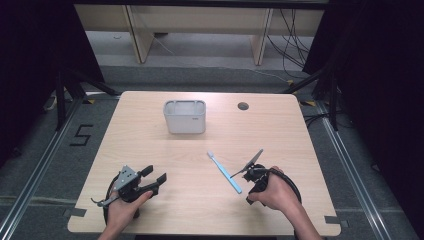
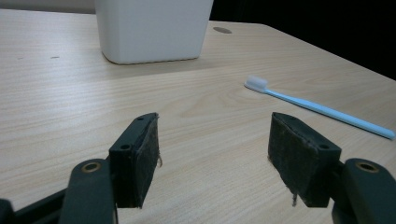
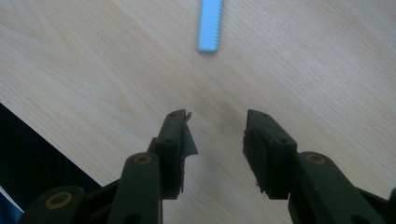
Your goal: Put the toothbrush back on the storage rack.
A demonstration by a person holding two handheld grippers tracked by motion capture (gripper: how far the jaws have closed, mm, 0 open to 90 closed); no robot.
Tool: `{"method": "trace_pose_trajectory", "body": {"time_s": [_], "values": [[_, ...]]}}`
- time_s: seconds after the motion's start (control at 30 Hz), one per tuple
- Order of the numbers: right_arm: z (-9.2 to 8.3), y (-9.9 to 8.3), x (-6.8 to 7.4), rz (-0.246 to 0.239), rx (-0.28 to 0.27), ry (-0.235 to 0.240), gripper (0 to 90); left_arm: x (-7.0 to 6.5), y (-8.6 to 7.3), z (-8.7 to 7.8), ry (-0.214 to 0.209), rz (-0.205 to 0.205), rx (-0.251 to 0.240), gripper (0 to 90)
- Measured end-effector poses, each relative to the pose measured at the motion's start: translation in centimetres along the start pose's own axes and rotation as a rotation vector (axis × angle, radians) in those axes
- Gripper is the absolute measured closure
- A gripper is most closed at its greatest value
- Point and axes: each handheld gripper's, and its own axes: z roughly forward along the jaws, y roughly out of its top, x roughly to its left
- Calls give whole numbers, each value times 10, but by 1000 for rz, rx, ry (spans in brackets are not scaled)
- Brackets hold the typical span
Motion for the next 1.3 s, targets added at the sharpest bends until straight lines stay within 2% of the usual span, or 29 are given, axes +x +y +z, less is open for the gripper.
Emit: {"method": "trace_pose_trajectory", "body": {"time_s": [0.03,0.1,0.27,0.3,0.37,0.5,0.57,0.6,0.7,0.73,0.83,0.87,0.9,0.97,1.0,1.1,1.13,1.17,1.2,1.23,1.27,1.3], "values": [[0,1,1,14,11,-11,595,0,0,0,0,1,0,331],[2,3,-1,1,15,-7,595,0,0,0,0,0,0,331],[3,8,1,20,34,-1,597,0,0,0,0,1,-1,331],[4,10,-1,-6,29,-8,597,0,0,0,0,1,-1,331],[3,13,1,23,39,6,597,0,0,0,-1,0,-1,331],[3,18,1,6,36,7,598,0,0,0,-2,5,2,331],[3,20,2,25,42,3,598,-1,0,0,-3,5,3,331],[3,21,1,8,38,2,598,-1,0,0,-3,7,3,330],[5,22,-1,8,40,-14,599,-1,0,0,-2,8,3,330],[5,23,-2,-10,39,-12,599,-1,0,0,-3,7,3,330],[4,26,0,13,46,0,599,-1,0,0,-2,6,4,330],[4,27,-1,4,44,-4,599,-1,0,0,-2,6,4,330],[4,28,0,17,46,-12,599,-1,0,0,-2,6,4,330],[4,30,-1,-16,44,-21,599,-1,0,0,0,7,7,330],[4,31,1,20,55,-25,599,-1,0,0,-2,6,3,330],[7,35,0,-6,52,-17,599,-1,0,0,-2,7,2,330],[6,36,1,9,61,-24,599,-1,0,0,-2,7,3,330],[8,37,-1,-5,56,-26,600,-1,0,0,-2,7,2,330],[8,39,1,21,68,-38,600,-1,0,0,-2,8,2,331],[10,40,-3,-22,56,-42,600,-1,0,0,-2,7,2,331],[9,42,0,11,67,-42,601,0,0,-1,-2,7,2,331],[10,43,-1,6,63,-39,601,0,0,-1,-2,5,1,331]]}}
